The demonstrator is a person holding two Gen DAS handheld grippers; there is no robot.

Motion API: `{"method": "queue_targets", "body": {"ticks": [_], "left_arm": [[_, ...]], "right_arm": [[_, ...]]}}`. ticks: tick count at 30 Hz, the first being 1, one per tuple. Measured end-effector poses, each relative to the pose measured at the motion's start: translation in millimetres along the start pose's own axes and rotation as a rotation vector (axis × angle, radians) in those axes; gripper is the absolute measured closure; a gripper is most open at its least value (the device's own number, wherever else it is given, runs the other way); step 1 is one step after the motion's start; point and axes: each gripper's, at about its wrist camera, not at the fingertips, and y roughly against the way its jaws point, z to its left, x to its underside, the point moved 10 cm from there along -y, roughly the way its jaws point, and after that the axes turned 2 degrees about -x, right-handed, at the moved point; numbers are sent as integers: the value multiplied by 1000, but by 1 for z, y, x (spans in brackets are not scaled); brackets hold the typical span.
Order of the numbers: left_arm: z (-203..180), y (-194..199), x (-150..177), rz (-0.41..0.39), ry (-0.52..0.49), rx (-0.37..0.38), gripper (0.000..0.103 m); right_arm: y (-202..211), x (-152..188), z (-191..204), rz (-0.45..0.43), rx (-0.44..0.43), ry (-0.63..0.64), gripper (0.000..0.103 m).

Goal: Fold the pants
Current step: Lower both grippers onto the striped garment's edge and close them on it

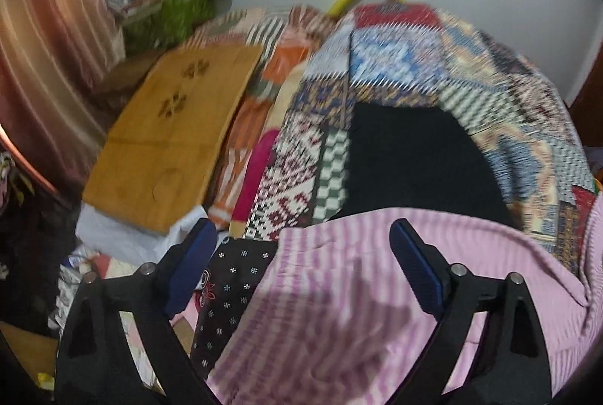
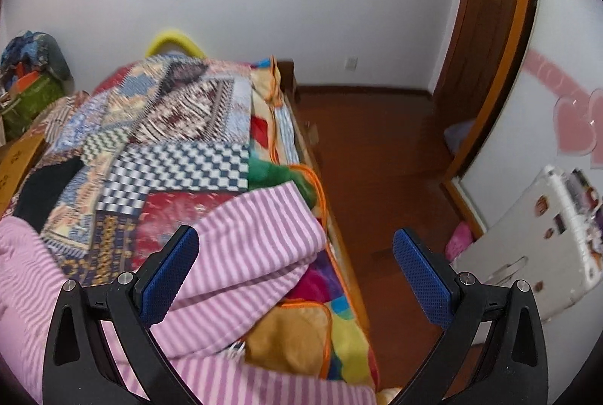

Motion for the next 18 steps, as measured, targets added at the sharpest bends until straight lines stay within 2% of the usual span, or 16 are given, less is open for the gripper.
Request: {"method": "queue_targets", "body": {"ticks": [3, 9, 18], "left_arm": [[6, -33, 8, 64, -2, -20, 13], [14, -73, 23, 146, 5, -25, 13], [8, -105, 42, 231, 9, 25, 13]], "right_arm": [[-39, 1, -3, 53, -12, -4, 3], [-106, -2, -3, 125, -15, 2, 6], [-156, 4, -4, 177, -27, -21, 7]]}}
